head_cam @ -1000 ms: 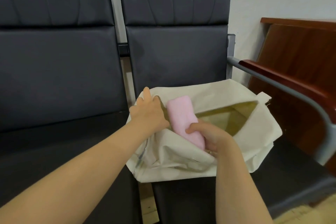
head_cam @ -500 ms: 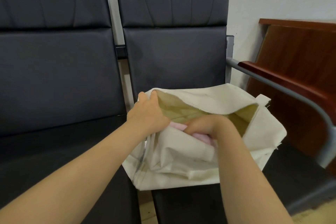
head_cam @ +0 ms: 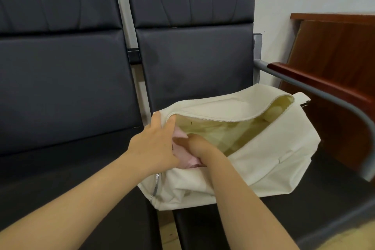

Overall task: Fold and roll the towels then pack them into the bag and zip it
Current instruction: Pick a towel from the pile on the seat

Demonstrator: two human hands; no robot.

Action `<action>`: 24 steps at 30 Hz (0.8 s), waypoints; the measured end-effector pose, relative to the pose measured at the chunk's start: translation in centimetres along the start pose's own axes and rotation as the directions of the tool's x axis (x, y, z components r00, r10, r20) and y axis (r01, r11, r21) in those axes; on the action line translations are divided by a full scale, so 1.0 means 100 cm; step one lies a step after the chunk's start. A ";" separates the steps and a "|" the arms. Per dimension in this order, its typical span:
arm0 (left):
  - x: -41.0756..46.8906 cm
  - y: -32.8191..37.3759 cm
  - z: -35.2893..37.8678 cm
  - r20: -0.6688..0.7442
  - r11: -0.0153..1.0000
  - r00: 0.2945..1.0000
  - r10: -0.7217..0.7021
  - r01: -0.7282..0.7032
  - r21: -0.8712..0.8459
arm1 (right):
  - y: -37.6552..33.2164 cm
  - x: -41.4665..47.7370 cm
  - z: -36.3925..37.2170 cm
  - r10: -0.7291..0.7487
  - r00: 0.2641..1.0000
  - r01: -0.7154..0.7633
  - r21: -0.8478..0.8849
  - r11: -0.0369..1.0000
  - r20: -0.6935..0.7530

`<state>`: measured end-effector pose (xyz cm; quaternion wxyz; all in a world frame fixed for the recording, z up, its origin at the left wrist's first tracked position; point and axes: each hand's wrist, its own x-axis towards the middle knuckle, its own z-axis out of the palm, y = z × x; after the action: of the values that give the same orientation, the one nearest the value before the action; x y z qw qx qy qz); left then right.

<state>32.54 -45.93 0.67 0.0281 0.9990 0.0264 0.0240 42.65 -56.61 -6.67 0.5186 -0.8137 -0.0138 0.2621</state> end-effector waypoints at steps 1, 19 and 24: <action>0.000 0.000 0.000 0.002 1.000 1.000 -0.001 0.001 0.009 | -0.001 -0.002 0.003 -0.015 1.000 0.015 0.006 1.000 -0.005; 0.003 -0.005 0.002 -0.015 0.998 1.000 0.019 -0.018 0.054 | -0.018 -0.002 0.028 -0.385 0.907 0.340 -0.838 0.426 0.172; 0.007 -0.003 0.012 -0.020 0.997 0.998 0.060 -0.059 0.049 | -0.007 -0.015 0.021 -0.310 0.912 0.397 -0.760 0.515 0.267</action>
<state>33.28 -45.66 -0.48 0.0027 0.9994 -0.0025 0.0349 40.56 -54.98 -6.12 0.1383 -0.9241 -0.3204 0.1555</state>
